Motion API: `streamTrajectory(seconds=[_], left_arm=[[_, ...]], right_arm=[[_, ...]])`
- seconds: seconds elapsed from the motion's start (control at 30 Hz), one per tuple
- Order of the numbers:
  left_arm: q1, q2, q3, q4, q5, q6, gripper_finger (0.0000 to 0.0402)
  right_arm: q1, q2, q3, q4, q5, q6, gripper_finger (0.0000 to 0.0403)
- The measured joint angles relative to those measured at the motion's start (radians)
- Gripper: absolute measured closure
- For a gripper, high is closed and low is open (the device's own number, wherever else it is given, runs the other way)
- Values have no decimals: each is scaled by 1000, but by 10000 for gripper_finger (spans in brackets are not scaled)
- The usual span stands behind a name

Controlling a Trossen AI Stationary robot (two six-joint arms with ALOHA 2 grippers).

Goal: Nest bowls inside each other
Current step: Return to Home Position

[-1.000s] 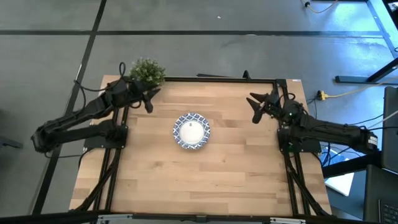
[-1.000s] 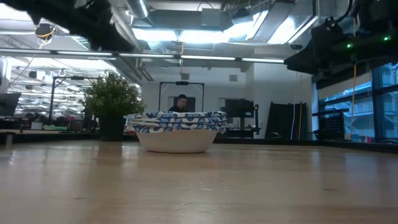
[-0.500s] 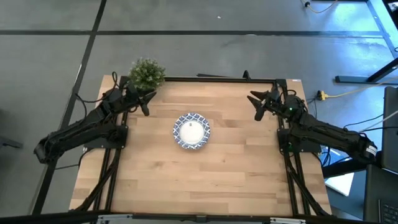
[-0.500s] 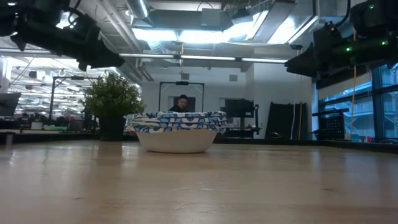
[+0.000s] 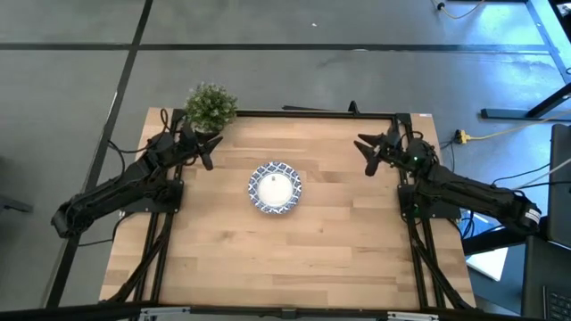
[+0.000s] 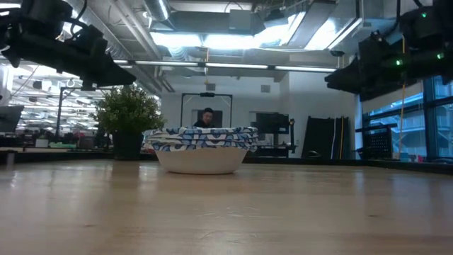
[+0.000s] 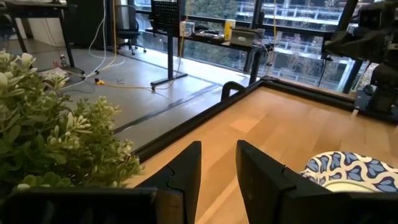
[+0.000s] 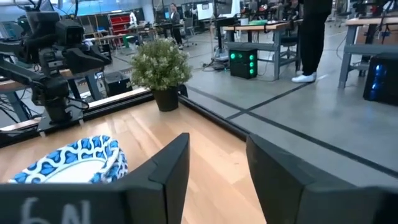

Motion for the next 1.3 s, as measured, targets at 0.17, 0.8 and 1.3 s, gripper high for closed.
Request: streamTrajectory(seconds=[0.17, 0.8, 1.3], left_arm=[[0, 1, 0, 0, -24, 0, 306], [0, 1, 0, -97, -70, -24, 306], [0, -8, 0, -197, -65, -69, 306]], right_arm=[[0, 1, -133, 204, 0, 77, 243], [-5, 0, -110, 204, -18, 29, 243], [-5, 0, -110, 203, -17, 27, 243]])
